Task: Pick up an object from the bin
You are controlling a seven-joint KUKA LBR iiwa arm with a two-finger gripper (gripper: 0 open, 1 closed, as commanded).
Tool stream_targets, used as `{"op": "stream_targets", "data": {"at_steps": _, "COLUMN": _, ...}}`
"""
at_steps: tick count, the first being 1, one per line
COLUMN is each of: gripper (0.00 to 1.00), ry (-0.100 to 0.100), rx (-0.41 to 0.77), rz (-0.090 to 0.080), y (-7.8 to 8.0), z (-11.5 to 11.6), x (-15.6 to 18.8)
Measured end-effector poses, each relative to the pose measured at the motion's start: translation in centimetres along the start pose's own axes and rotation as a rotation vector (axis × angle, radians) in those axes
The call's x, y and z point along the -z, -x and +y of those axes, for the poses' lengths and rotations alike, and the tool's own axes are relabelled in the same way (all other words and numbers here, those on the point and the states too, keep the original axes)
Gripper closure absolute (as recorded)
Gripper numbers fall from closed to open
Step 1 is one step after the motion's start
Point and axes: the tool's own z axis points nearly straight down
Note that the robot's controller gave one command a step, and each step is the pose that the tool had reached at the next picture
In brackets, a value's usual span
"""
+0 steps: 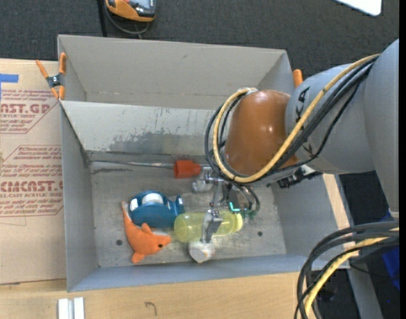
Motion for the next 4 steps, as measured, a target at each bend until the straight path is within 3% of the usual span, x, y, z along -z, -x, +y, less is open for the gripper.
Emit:
{"op": "stream_targets", "data": {"at_steps": 1, "gripper": 0.0, "ry": 0.001, "rx": 0.134, "rz": -0.001, "y": 0.5, "z": -1.1, "x": 1.5}}
{"op": "stream_targets", "data": {"at_steps": 2, "gripper": 1.0, "ry": 0.0, "rx": 0.309, "rz": -0.009, "y": 0.9, "z": -3.1, "x": -5.1}}
{"op": "stream_targets", "data": {"at_steps": 3, "gripper": 1.0, "ry": 0.0, "rx": 0.309, "rz": -0.009, "y": 0.9, "z": -3.1, "x": -5.1}}
{"op": "stream_targets", "data": {"at_steps": 4, "gripper": 1.0, "ry": -0.001, "rx": 0.753, "rz": -0.004, "y": -2.1, "z": -4.3, "x": 6.5}}
